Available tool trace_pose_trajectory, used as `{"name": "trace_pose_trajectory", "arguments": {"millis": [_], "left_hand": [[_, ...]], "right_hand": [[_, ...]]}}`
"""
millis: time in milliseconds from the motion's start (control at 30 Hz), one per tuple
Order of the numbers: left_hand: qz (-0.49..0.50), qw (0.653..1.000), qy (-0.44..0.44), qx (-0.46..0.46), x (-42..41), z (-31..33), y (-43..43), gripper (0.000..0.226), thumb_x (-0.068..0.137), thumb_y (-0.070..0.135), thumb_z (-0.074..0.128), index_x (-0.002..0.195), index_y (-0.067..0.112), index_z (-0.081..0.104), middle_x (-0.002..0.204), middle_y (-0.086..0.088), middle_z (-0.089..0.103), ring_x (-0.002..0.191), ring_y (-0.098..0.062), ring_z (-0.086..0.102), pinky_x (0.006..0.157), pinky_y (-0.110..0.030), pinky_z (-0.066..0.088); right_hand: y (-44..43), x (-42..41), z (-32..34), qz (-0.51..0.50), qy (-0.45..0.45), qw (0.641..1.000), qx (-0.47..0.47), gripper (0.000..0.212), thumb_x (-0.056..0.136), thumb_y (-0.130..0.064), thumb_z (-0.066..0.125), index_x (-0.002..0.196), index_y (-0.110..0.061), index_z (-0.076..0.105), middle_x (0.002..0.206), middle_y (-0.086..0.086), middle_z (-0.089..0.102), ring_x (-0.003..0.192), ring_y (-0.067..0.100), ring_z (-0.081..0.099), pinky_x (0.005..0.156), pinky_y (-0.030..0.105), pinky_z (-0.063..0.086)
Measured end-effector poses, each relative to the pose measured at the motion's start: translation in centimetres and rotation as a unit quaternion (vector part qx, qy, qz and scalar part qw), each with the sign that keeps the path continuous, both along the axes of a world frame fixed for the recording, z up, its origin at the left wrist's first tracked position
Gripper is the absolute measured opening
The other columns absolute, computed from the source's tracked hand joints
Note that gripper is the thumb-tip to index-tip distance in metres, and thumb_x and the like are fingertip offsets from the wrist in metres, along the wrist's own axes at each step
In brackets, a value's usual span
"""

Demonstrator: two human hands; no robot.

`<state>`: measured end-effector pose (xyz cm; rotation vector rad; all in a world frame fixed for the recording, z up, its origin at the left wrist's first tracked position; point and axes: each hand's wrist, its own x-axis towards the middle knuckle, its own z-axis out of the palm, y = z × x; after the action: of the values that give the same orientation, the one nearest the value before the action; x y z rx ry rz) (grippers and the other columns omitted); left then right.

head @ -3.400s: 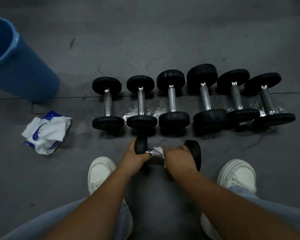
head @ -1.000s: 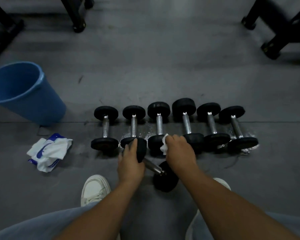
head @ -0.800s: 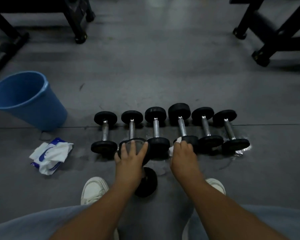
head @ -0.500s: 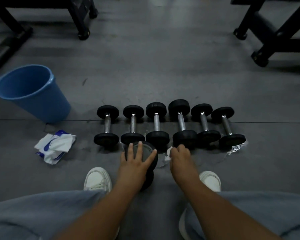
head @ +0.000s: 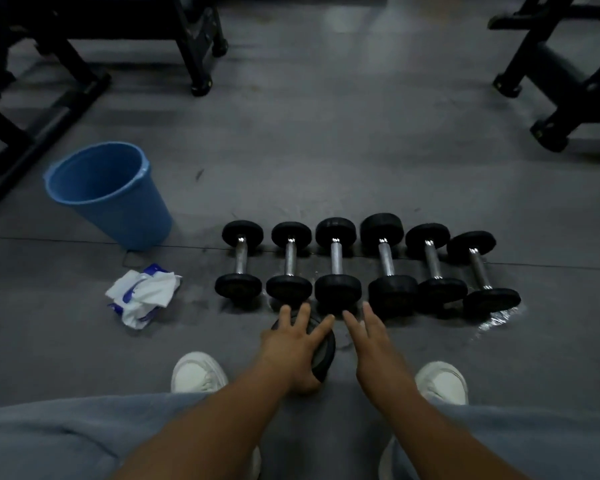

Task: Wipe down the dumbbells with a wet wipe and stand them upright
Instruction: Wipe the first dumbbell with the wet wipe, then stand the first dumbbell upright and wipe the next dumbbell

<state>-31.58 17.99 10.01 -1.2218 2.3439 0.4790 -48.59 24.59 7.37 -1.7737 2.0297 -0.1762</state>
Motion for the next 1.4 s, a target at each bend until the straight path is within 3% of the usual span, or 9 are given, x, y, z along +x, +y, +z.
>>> {"name": "trace_pose_trajectory", "arguments": {"millis": [133, 333, 467, 667, 933, 1033, 1200, 1400], "left_hand": [[-0.044, 0.999, -0.017, 0.006, 0.8, 0.8, -1.5, 0.109, 0.08, 0.055, 0.069, 0.153, 0.042, -0.011, 0.163, -0.008, -0.017, 0.148, -0.046, -0.009, 0.107, -0.063, 0.033], [-0.06, 0.996, -0.039, -0.05, 6.2, 4.9, -5.6, 0.109, 0.074, 0.057, 0.072, 0.153, 0.039, -0.002, 0.163, -0.011, -0.003, 0.146, -0.048, 0.005, 0.103, -0.057, 0.042], [0.005, 0.994, -0.051, -0.098, 10.8, 8.4, -9.3, 0.109, 0.072, 0.057, 0.072, 0.153, 0.039, 0.001, 0.163, -0.008, -0.001, 0.145, -0.044, 0.011, 0.104, -0.053, 0.041], [0.09, 0.981, -0.072, -0.158, 17.0, 10.7, -14.6, 0.109, 0.065, 0.07, 0.066, 0.152, 0.041, 0.006, 0.155, -0.009, 0.017, 0.131, -0.039, 0.032, 0.094, -0.047, 0.049], [0.086, 0.975, -0.102, -0.18, 20.7, 8.1, -21.1, 0.107, 0.065, 0.073, 0.063, 0.152, 0.04, 0.008, 0.152, -0.01, 0.022, 0.127, -0.037, 0.035, 0.087, -0.047, 0.051], [0.1, 0.974, -0.1, -0.176, 21.8, 7.0, -23.4, 0.107, 0.068, 0.073, 0.063, 0.152, 0.04, 0.006, 0.155, -0.008, 0.015, 0.13, -0.038, 0.032, 0.089, -0.048, 0.051], [0.11, 0.977, -0.066, -0.171, 21.7, 5.8, -25.0, 0.107, 0.068, 0.072, 0.065, 0.152, 0.041, 0.004, 0.158, -0.005, 0.009, 0.137, -0.039, 0.023, 0.092, -0.05, 0.05], [0.128, 0.975, -0.007, -0.181, 19.3, 5.4, -26.0, 0.107, 0.067, 0.07, 0.068, 0.15, 0.042, 0.007, 0.155, -0.007, 0.013, 0.134, -0.039, 0.028, 0.093, -0.049, 0.048]], "right_hand": [[-1.4, 0.9, -0.1, 0.012, -0.002, 1.0, 0.004, 0.088, 0.089, 0.003, 0.041, 0.152, -0.04, -0.003, 0.16, -0.002, -0.021, 0.149, 0.016, -0.003, 0.111, 0.029, 0.031], [-7.6, 5.1, 2.3, 0.053, -0.035, 0.995, -0.077, 0.084, 0.091, 0.001, 0.044, 0.153, -0.038, 0.002, 0.162, -0.002, -0.012, 0.149, 0.018, 0.003, 0.106, 0.027, 0.034], [-13.8, 8.6, 4.6, 0.093, -0.069, 0.984, -0.133, 0.09, 0.085, 0.004, 0.048, 0.153, -0.037, 0.005, 0.162, 0.002, -0.006, 0.149, 0.021, 0.006, 0.11, 0.036, 0.036], [-20.2, 13.1, 6.7, 0.146, -0.044, 0.975, -0.162, 0.091, 0.084, 0.007, 0.041, 0.152, -0.039, 0.002, 0.162, -0.002, -0.009, 0.149, 0.021, 0.003, 0.106, 0.042, 0.039], [-24.8, 16.6, 5.3, 0.183, -0.023, 0.973, -0.138, 0.097, 0.083, 0.01, 0.041, 0.152, -0.04, -0.003, 0.161, -0.006, -0.012, 0.149, 0.021, 0.002, 0.103, 0.031, 0.036], [-25.9, 16.7, 4.1, 0.188, -0.014, 0.973, -0.134, 0.094, 0.084, 0.008, 0.042, 0.152, -0.04, -0.001, 0.162, -0.005, -0.009, 0.149, 0.02, 0.006, 0.104, 0.03, 0.037], [-27.6, 16.8, 2.8, 0.199, 0.001, 0.973, -0.12, 0.092, 0.085, 0.006, 0.043, 0.152, -0.039, -0.001, 0.162, -0.003, -0.007, 0.148, 0.021, 0.009, 0.103, 0.03, 0.037], [-28.2, 17.1, 3.2, 0.205, 0.001, 0.972, -0.117, 0.09, 0.089, 0.003, 0.043, 0.153, -0.039, -0.005, 0.162, -0.002, -0.008, 0.148, 0.023, 0.008, 0.108, 0.034, 0.034]]}}
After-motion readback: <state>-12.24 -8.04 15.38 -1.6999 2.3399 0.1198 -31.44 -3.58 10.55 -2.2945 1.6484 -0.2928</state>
